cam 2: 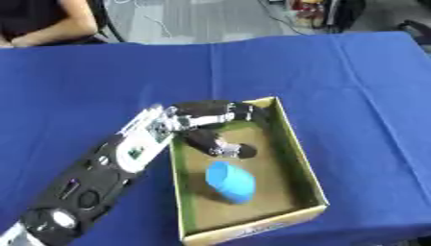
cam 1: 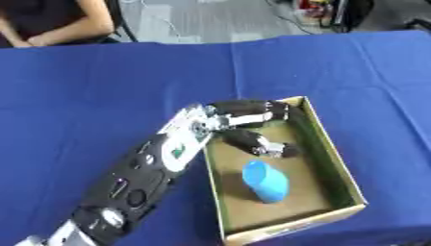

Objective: Pick up objects on the table and place them in the box.

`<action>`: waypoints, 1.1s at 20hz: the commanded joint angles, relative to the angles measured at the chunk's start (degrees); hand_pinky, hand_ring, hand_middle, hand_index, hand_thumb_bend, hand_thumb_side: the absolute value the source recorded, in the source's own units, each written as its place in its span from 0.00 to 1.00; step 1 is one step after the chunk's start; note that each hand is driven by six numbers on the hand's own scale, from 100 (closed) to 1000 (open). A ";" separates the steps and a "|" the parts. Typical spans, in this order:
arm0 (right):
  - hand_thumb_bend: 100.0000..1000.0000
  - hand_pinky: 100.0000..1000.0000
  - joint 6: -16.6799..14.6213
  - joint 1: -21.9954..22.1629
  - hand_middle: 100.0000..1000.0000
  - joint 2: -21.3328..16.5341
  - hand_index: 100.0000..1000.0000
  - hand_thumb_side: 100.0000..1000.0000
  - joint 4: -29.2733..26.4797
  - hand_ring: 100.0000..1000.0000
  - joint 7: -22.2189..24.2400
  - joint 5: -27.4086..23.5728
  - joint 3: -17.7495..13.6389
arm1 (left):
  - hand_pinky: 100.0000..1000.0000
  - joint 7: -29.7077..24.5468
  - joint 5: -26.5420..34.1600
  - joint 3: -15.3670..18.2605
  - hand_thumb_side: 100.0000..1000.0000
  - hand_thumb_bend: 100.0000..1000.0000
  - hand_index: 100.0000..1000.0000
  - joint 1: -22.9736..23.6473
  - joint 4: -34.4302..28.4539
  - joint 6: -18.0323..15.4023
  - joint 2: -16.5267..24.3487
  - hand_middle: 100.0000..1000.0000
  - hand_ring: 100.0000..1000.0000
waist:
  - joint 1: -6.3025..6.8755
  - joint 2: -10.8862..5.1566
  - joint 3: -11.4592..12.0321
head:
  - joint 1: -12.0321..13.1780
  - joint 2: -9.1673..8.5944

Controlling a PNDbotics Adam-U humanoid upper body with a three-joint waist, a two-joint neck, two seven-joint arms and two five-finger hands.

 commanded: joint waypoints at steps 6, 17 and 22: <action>0.00 0.81 0.16 -0.38 0.85 -1.26 0.94 0.84 -1.19 0.71 0.14 -0.06 -0.37 | 0.91 2.10 9.03 3.89 0.90 1.00 0.91 -2.10 -19.50 7.40 4.77 1.00 0.88 | -0.24 -0.80 0.29 | 0.01 -0.22; 0.00 0.81 0.23 -0.45 0.85 -1.28 0.94 0.84 -1.19 0.71 0.01 0.02 -0.46 | 0.92 2.43 14.20 6.22 0.84 1.00 0.91 -1.10 -29.28 14.65 6.50 1.00 0.87 | -0.26 -0.82 0.40 | -0.12 -0.42; 0.00 0.81 0.24 -0.46 0.85 -1.27 0.94 0.84 -1.19 0.71 0.00 0.08 -0.49 | 0.92 2.50 14.22 6.37 0.84 1.00 0.91 -0.63 -29.57 14.92 6.62 1.00 0.86 | -0.21 -0.77 0.43 | -0.14 -0.41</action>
